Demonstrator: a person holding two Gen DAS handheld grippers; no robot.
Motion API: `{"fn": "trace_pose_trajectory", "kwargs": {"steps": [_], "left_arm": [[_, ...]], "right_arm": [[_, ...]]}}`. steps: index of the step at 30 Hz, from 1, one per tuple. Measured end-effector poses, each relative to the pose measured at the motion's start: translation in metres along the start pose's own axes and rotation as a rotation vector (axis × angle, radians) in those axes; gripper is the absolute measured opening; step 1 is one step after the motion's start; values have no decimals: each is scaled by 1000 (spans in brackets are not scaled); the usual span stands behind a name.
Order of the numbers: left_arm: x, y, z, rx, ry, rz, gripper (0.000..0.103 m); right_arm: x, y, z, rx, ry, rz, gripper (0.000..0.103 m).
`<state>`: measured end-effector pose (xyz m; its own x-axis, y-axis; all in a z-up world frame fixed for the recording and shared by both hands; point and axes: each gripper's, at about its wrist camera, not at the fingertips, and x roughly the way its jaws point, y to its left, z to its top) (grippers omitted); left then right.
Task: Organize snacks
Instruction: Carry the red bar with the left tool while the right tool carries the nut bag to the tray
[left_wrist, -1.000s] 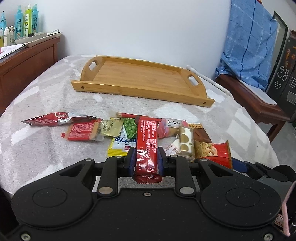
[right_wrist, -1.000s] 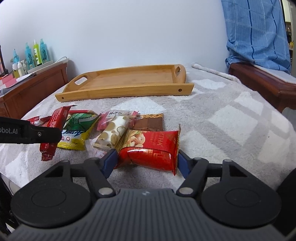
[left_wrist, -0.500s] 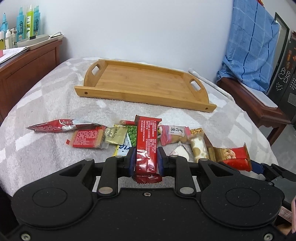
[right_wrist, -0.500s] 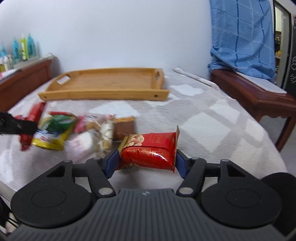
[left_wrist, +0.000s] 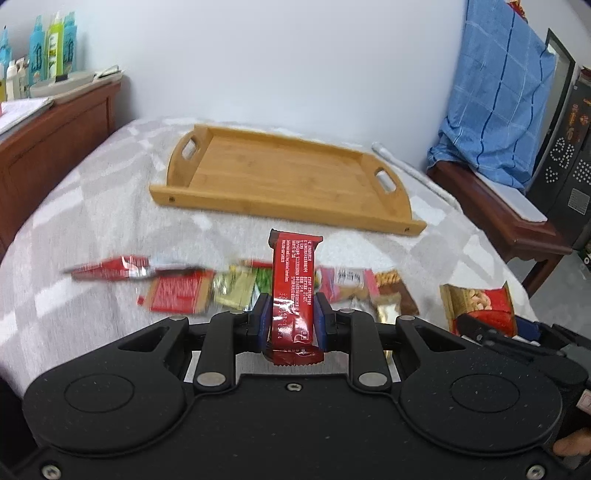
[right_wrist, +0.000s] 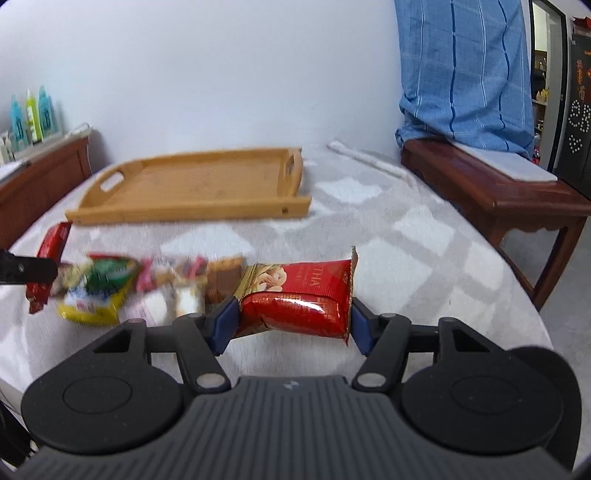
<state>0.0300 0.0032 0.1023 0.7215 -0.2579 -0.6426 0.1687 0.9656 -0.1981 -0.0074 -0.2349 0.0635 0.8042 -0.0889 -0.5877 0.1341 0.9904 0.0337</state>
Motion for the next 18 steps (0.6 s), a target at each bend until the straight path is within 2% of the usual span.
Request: {"fn": "trace_pose_trajectory", "kwargs": {"steps": [9,12,15,18], "left_arm": [[0,-9,60,29,-61,-43,22],[9,-11,84,12,-86,-94,22],[26,-14,103,17,-103,-95,22],[52,-17,121,13,-97,-92,22]], "right_arm": [[3,-6,65,59,-90,86,65],[16,-6,85,66,-110,119,65],[38,-4,101,50,-134,152,65],[68,-2,112,44,-117,181,65]]}}
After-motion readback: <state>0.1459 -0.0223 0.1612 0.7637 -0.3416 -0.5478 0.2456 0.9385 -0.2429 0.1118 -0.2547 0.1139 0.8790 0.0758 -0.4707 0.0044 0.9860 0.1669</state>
